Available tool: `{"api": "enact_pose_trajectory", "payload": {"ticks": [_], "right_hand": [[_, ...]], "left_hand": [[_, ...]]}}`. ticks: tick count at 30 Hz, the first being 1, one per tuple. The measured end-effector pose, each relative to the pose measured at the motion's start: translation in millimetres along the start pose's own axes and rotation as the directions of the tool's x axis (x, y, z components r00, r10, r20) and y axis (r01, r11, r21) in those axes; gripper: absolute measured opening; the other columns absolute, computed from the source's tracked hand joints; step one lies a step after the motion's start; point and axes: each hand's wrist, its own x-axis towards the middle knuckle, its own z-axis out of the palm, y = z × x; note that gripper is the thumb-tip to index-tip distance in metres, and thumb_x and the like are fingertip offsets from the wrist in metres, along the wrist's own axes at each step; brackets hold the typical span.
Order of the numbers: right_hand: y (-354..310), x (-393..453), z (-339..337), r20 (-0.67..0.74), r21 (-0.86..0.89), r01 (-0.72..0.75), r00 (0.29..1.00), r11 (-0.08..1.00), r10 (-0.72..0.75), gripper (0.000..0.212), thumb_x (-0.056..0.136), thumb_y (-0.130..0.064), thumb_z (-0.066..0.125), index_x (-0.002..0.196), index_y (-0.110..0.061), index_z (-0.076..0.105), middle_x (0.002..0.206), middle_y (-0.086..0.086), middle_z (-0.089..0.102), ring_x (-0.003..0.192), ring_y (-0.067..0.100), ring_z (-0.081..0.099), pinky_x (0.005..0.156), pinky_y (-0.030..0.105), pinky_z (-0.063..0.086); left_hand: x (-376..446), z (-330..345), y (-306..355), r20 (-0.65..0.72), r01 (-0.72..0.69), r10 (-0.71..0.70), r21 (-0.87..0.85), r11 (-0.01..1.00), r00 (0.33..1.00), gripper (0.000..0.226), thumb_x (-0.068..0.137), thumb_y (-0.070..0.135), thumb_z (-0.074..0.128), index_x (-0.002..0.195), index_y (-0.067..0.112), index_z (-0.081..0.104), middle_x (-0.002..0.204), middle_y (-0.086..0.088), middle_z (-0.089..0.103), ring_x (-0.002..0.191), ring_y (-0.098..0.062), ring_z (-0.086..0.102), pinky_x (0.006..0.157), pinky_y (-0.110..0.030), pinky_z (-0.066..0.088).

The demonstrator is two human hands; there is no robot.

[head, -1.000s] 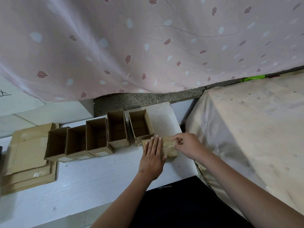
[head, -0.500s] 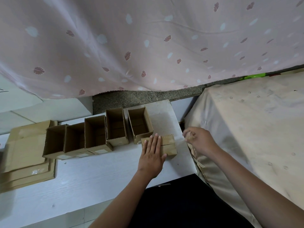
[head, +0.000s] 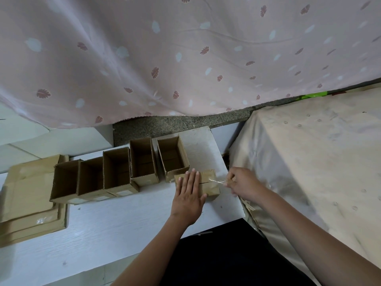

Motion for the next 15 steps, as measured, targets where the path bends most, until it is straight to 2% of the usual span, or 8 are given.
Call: {"api": "enact_pose_trajectory", "payload": {"ticks": [3,6,7,9,12,15], "right_hand": [[-8.6,0.8,3.3,0.025,-0.1,0.095,0.995,0.99,-0.093,0.032,0.086,-0.008,0.069,0.1,-0.024,0.045,0.08,0.01,0.063,0.073,0.026,0.059,0.067,0.037,0.051],[-13.5,4.6,5.4,0.081,-0.16,0.17,0.984,0.972,-0.159,0.03,0.091,-0.008,0.067,0.115,-0.025,0.066,0.097,0.004,0.058,0.089,0.019,0.057,0.081,0.03,0.048],[-13.6,6.0,3.0,0.095,-0.173,0.178,0.982,0.969,-0.164,0.026,0.092,-0.01,0.068,0.115,-0.022,0.071,0.101,0.002,0.057,0.094,0.019,0.056,0.085,0.027,0.045],[-14.1,5.6,-6.4,0.108,-0.144,0.172,0.982,0.975,-0.157,0.022,0.088,-0.015,0.074,0.11,-0.021,0.075,0.099,-0.002,0.054,0.091,0.017,0.056,0.085,0.025,0.043],[-9.9,3.3,-20.8,0.111,-0.095,0.12,0.988,0.988,-0.11,0.023,0.082,-0.02,0.08,0.105,-0.02,0.075,0.102,-0.003,0.058,0.092,0.015,0.061,0.088,0.03,0.05],[4.1,2.4,-29.4,0.092,-0.037,0.051,0.995,0.998,-0.047,0.024,0.08,-0.016,0.082,0.101,-0.017,0.07,0.108,-0.003,0.057,0.096,0.014,0.064,0.086,0.032,0.054]], "left_hand": [[-0.5,-1.1,0.7,0.004,0.003,-0.003,0.012,1.0,1.0,0.076,0.097,0.055,-0.006,0.156,0.01,-0.021,0.162,-0.008,-0.029,0.148,-0.024,-0.032,0.122,-0.044,-0.017],[-1.3,-2.2,0.4,0.019,0.0,0.0,0.005,1.0,1.0,0.075,0.098,0.055,-0.004,0.156,0.01,-0.021,0.162,-0.008,-0.029,0.148,-0.024,-0.032,0.123,-0.044,-0.016],[-1.6,-2.6,0.3,0.025,-0.002,0.002,0.009,1.0,1.0,0.075,0.099,0.055,-0.003,0.156,0.01,-0.021,0.162,-0.008,-0.03,0.148,-0.025,-0.032,0.123,-0.044,-0.016],[-1.9,-2.9,-0.6,0.029,-0.008,0.008,0.01,1.0,1.0,0.073,0.102,0.054,0.002,0.155,0.01,-0.021,0.162,-0.009,-0.03,0.147,-0.026,-0.032,0.123,-0.044,-0.016],[-1.8,-2.3,-2.0,0.024,-0.012,0.012,-0.002,1.0,1.0,0.073,0.103,0.054,0.005,0.155,0.01,-0.022,0.162,-0.008,-0.03,0.147,-0.025,-0.033,0.123,-0.044,-0.016],[-1.5,-0.6,-2.4,0.022,-0.013,0.013,-0.004,1.0,1.0,0.073,0.103,0.054,0.006,0.155,0.01,-0.023,0.162,-0.008,-0.031,0.147,-0.025,-0.033,0.123,-0.045,-0.015]]}}
